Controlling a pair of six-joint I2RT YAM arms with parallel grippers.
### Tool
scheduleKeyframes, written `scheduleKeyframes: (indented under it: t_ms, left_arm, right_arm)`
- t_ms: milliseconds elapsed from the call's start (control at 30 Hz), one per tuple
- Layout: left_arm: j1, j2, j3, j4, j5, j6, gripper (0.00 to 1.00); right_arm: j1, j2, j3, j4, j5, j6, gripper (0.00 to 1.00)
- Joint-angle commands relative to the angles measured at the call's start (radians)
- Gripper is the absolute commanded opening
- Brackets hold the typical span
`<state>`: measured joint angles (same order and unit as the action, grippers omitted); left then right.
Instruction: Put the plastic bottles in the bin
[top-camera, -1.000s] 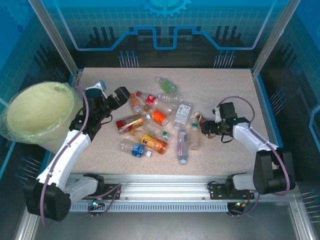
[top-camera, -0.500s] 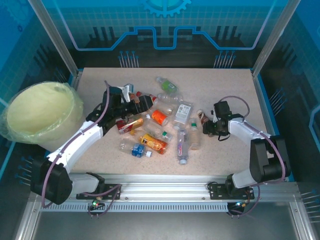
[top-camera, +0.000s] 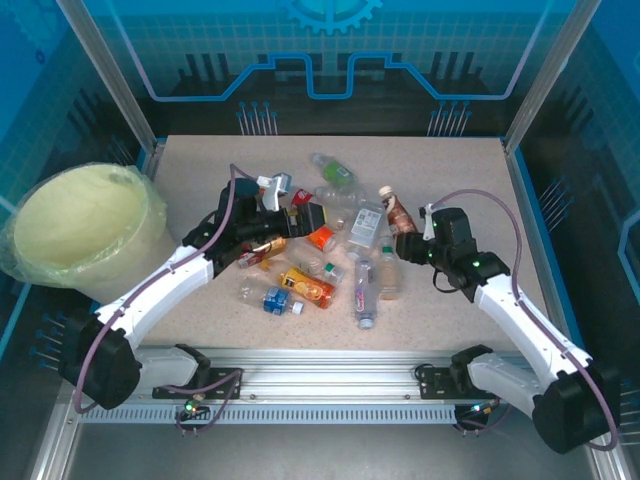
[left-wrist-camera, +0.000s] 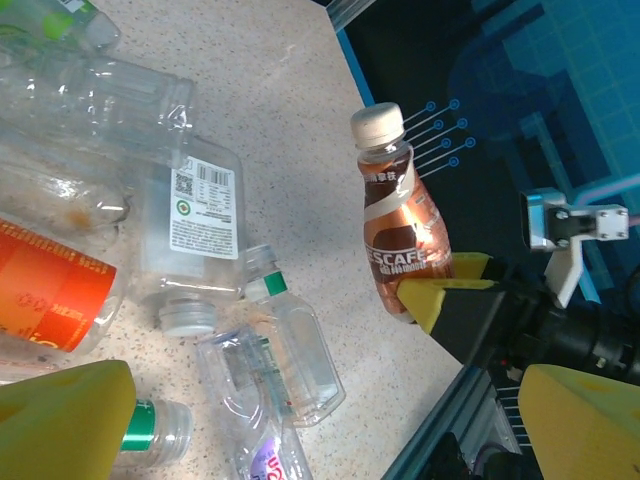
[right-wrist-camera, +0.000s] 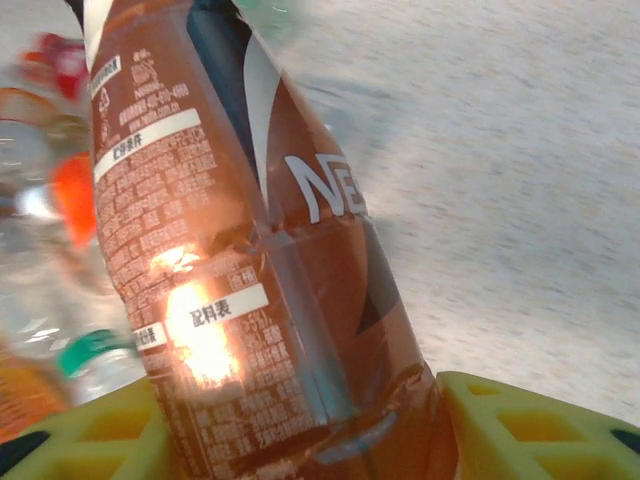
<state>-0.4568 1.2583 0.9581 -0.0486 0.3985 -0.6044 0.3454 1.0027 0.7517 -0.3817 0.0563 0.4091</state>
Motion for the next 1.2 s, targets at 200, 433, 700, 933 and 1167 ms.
scheduleKeyframes:
  t_ms: [200,433,700,933,1167]
  left_arm:
    - [-0.043,0.010,-0.036,0.130,0.095,-0.075,0.99]
    - [-0.064,0.003,-0.048,0.137,0.065,-0.096,0.99]
    - [-0.084,0.018,-0.038,0.037,-0.036,-0.111,0.99]
    - [-0.118,0.026,-0.030,0.025,-0.026,-0.094,0.78]
    - [-0.120,0.021,-0.023,0.030,-0.003,-0.080,0.53]
  right_arm:
    - [0.191,-0.013,-0.045,0.255,-0.177,0.210,0.48]
    - [0.344,0.073,-0.057,0.413,-0.168,0.305,0.48]
    - [0.435,0.108,-0.062,0.518,-0.100,0.321,0.50]
    - [0.473,0.100,-0.098,0.629,-0.104,0.335,0.52]
    - [0.496,0.084,-0.132,0.689,-0.127,0.314,0.54]
